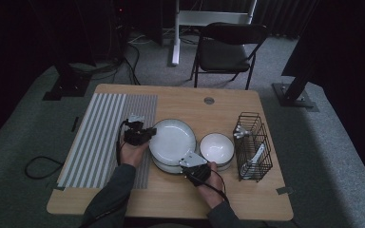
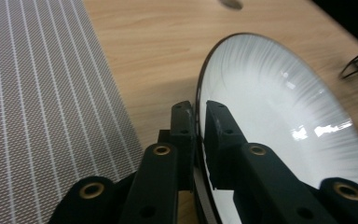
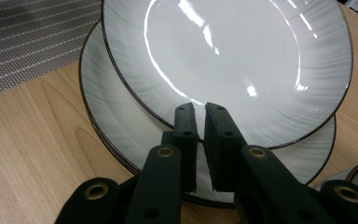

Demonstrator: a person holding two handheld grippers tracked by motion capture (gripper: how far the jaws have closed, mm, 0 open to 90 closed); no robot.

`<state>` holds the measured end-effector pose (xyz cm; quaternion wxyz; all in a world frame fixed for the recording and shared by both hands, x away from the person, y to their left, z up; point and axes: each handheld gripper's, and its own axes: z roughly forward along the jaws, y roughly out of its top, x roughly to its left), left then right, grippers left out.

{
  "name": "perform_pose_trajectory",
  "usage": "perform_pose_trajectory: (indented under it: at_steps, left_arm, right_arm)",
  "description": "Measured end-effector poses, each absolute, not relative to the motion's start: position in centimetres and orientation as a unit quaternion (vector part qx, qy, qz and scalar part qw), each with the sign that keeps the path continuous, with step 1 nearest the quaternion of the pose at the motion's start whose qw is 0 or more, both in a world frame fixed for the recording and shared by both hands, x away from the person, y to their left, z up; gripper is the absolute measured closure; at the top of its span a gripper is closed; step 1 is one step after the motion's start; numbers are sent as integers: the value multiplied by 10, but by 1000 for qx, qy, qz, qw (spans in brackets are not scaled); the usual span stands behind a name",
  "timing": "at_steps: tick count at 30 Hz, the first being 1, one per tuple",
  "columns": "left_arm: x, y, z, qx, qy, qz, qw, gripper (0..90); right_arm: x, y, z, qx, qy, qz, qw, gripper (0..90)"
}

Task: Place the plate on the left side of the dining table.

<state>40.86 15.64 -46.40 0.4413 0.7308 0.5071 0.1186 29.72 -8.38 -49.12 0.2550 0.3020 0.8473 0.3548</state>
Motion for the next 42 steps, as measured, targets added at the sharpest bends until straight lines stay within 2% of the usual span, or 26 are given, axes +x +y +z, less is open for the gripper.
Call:
perform_pose_trajectory:
  at_steps: [4,15,28,42]
  left_arm:
    - [408,157,-463,723,512,110,451,849]
    - [408,165,-469,687,541,66,481,846]
    - [406,175,-464,661,552,54,505,837]
    - [399,206,-447,630,568,81,524,836]
  right_arm:
    - [297,-84,-493,303,847,354,255,812]
    - [293,-86,-496,310,846,349,258,690]
    - [278,-98,-492,307,835,368,272,664]
    - [281,-97,-492,309,836,360,277,665]
